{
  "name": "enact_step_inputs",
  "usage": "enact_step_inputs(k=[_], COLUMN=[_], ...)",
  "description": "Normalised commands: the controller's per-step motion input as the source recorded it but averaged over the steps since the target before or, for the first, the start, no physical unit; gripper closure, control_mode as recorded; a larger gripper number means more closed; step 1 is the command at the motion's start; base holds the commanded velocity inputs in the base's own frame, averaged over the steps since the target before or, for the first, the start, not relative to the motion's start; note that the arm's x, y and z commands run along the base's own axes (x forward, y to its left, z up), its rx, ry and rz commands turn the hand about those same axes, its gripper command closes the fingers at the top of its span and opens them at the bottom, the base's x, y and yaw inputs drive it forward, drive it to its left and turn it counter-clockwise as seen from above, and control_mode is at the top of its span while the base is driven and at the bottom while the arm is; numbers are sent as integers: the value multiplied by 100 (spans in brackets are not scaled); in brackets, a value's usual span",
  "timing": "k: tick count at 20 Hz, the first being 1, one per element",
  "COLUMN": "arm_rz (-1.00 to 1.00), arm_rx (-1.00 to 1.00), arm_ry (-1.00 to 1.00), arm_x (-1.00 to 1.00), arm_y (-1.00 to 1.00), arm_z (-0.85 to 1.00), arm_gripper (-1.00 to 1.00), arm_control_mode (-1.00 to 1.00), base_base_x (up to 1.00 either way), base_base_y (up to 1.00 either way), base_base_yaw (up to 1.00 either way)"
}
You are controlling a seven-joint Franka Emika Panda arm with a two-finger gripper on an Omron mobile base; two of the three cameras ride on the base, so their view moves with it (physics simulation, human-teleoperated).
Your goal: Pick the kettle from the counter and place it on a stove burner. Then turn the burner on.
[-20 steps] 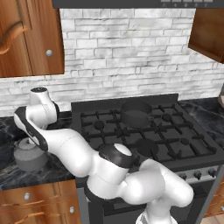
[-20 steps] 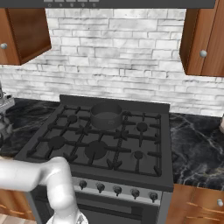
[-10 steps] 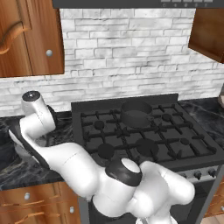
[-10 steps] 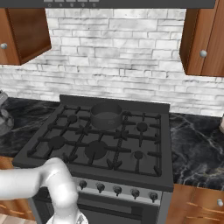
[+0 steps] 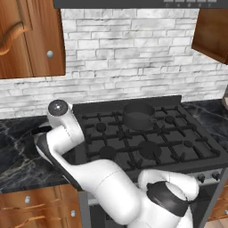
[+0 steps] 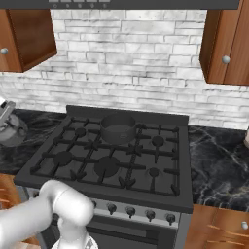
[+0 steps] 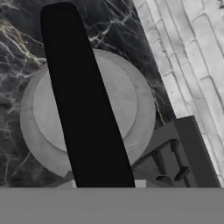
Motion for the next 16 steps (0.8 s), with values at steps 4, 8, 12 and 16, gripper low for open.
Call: enact_step_inputs(k=[4,8,12,16], arm_rz=[-20,-26,-29,-7], arm_rx=[13,17,10,0], arm_ry=[5,12,21,12], arm_x=[-3,-7,-2,3], arm_y=[-100,-97,-86,-26], arm_z=[83,77,28,-2], arm_gripper=[100,100,100,100], arm_control_mode=[-100,-100,-100,-100], base_base_x=[0,0,0,0], base_base_y=[0,0,0,0], base_base_yaw=[0,0,0,0])
